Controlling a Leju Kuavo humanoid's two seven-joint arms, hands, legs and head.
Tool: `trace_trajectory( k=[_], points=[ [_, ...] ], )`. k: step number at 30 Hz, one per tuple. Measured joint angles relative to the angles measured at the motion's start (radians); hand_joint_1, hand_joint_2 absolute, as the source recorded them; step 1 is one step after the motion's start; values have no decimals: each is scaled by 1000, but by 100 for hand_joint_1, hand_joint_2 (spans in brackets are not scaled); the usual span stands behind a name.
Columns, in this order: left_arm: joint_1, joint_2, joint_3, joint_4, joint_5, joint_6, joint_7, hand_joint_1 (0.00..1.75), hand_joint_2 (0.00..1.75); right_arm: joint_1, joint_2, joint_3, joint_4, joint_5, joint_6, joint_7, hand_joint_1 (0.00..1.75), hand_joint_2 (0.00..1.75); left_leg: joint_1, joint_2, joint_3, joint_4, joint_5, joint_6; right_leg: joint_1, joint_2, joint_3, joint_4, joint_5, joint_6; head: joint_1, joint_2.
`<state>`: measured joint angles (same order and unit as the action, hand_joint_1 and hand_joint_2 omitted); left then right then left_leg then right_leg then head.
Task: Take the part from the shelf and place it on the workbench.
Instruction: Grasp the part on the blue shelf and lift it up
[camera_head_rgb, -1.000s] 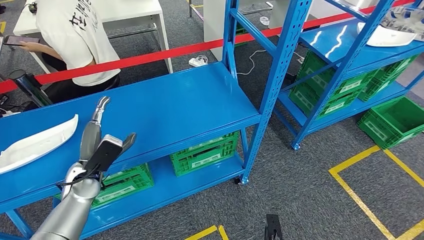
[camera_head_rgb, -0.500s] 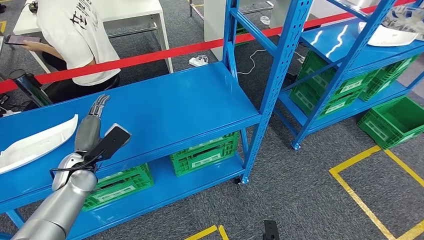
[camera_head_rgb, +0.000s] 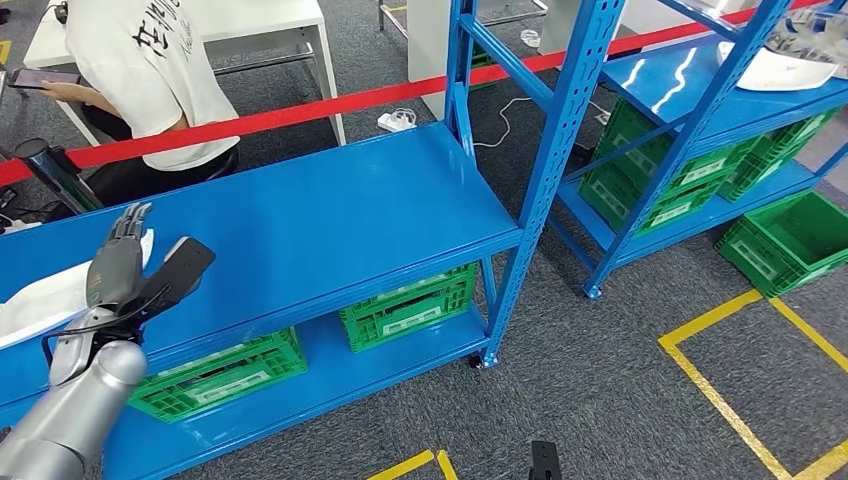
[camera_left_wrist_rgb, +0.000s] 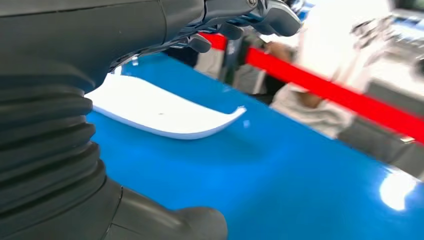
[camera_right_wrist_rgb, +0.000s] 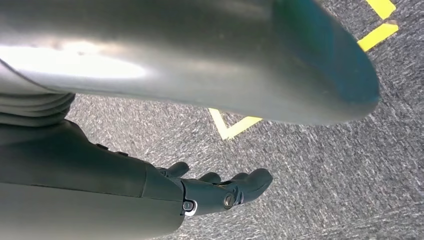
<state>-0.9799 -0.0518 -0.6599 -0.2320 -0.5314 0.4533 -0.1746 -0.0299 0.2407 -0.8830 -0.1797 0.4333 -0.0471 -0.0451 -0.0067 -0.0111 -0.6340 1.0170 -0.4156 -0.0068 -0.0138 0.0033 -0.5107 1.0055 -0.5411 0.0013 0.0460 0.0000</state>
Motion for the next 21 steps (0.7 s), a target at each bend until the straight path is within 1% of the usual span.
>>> trace_trajectory(
  k=[4, 8, 13, 17, 21],
  points=[
    [-6, 26, -5, 10, -10, -47, 55, 0, 175, 0, 0, -1, 0, 0, 7, -10, 0, 0, 0, 0, 0, 0, 0, 0, 0, 0, 0, 0, 0, 0, 0, 0],
    [-7, 43, -8, 13, -11, -58, 67, 0, 175, -1, 0, -1, 0, 0, 9, -10, 0, 0, 0, 0, 0, 0, 0, 0, 0, 0, 0, 0, 0, 0, 0, 0],
    [-7, 53, -8, 17, -12, -72, 82, 0, 175, -1, 0, -1, 0, 1, 11, -14, 0, 0, 0, 0, 0, -1, 0, 0, 0, 0, 0, 0, 0, 0, 0, 0],
    [-8, 69, -9, 22, -22, -123, 130, 0, 175, -1, 0, -1, 0, 4, 18, -30, 0, 0, 0, 0, 0, -1, 0, 0, 0, 0, 0, 0, 0, 0, 0, 0],
    [-8, 103, -14, 29, -36, -144, 191, 0, 175, -1, -2, -1, 0, 8, 28, -45, 0, 0, 0, 0, 1, -1, 0, 0, 0, 0, 0, 0, 0, 0, 0, 0]
  ],
)
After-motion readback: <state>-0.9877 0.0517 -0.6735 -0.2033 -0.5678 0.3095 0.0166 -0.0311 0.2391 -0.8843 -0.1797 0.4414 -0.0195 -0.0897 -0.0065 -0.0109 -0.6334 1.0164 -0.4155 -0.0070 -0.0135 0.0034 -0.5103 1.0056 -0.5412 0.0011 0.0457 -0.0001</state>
